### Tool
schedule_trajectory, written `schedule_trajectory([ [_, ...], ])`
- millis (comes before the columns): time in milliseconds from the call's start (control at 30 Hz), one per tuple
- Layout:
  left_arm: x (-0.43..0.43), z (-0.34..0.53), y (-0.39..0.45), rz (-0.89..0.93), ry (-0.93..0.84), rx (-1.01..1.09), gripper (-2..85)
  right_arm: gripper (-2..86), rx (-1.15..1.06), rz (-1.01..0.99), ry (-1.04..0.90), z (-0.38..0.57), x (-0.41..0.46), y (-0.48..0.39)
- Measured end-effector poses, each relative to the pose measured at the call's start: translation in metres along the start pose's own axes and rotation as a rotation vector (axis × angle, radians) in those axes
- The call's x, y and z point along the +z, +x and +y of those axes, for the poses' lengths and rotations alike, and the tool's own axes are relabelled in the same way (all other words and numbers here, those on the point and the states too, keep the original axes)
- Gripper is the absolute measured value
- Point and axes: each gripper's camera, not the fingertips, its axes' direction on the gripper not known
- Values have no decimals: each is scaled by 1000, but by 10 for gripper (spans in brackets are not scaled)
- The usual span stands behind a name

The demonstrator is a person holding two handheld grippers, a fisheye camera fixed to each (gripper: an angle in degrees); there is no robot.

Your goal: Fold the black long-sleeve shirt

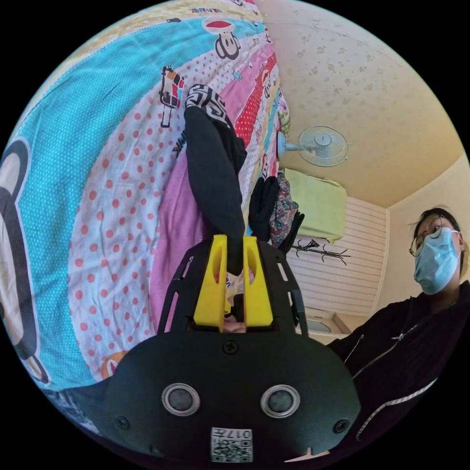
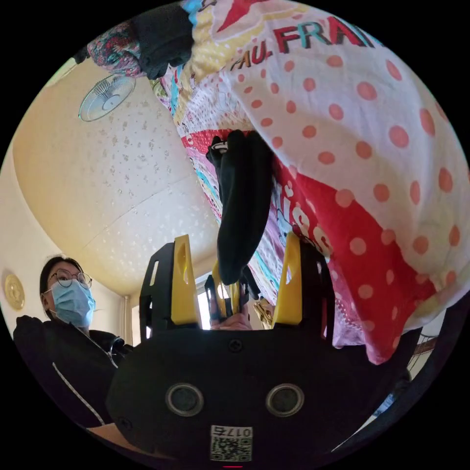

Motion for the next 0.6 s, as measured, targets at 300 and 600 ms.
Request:
schedule_trajectory([
  [300,-28,-14,1,-20,21,6,54,196,43,-130,189,-27,26,-2],
  [600,-66,-17,7,-10,0,-1,52,59,10,-35,76,-30,17,-22],
])
